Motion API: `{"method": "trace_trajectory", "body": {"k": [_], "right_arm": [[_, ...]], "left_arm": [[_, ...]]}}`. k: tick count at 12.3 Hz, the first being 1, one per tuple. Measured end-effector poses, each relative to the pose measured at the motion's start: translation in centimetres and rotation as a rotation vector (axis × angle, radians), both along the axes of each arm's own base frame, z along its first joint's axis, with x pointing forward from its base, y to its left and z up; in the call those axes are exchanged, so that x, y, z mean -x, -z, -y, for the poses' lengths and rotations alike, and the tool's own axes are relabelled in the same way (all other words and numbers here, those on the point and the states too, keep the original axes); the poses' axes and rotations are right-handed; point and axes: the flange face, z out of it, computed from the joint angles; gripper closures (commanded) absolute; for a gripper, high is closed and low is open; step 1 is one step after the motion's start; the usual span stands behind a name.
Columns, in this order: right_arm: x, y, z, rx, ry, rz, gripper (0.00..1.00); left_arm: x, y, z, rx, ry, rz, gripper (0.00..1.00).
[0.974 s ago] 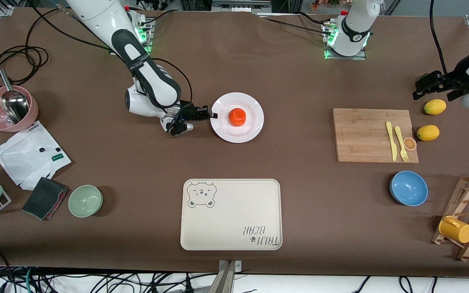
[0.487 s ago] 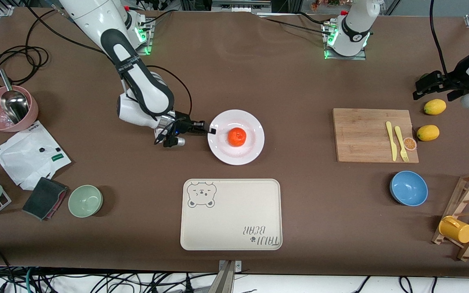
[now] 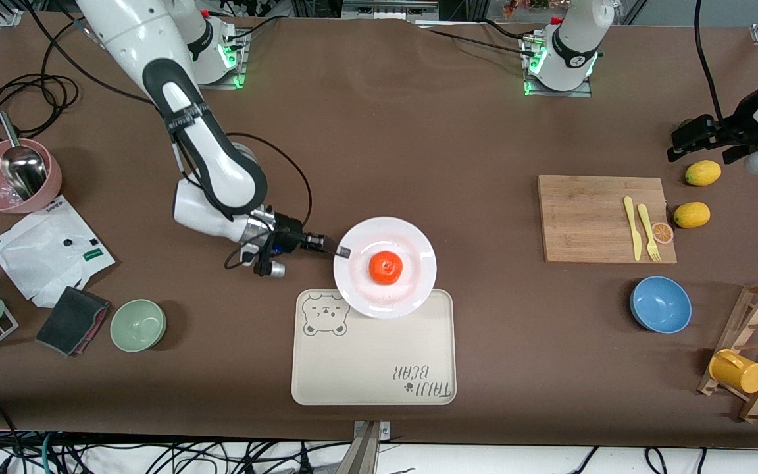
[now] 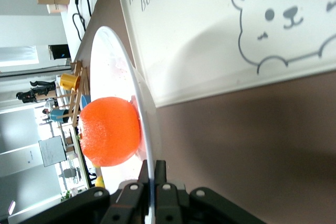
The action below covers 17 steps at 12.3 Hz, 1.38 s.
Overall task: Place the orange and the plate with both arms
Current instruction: 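Slide the plate with the right gripper onto the bear placemat, then open the right gripper to release the plate rim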
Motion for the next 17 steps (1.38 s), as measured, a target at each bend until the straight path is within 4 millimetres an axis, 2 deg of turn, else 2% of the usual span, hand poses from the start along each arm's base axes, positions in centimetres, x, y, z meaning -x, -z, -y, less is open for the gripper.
{"method": "trace_trajectory", "body": {"k": [3,6,9,12,14,16,17], "right_arm": [[-5.3,1.9,-0.7,-0.005,0.042,-0.013,1.0],[-8.9,3.8,-0.9,-0.022,0.074,0.007,1.0],[-9.9,6.8,-0.6,-0.004,0.07,0.015,1.0],[-10.1,7.2,-0.5,0.002,0.069,0.019,1.0],[-10.1,7.3,-0.5,0.012,0.06,0.025,0.86],[-10.0,7.6,-0.5,0.02,0.054,0.026,0.84],[-10.0,7.6,-0.5,0.029,0.047,0.03,0.77]], "left_arm": [[0.0,0.0,0.0,0.0,0.0,0.0,0.0],[0.0,0.0,0.0,0.0,0.001,0.0,0.0],[0.0,0.0,0.1,0.0,0.001,0.0,0.0],[0.0,0.0,0.1,0.0,0.002,0.0,0.0],[0.0,0.0,0.1,0.0,0.002,0.0,0.0],[0.0,0.0,0.2,0.0,0.003,0.0,0.0],[0.0,0.0,0.2,0.0,0.003,0.0,0.0]]}}
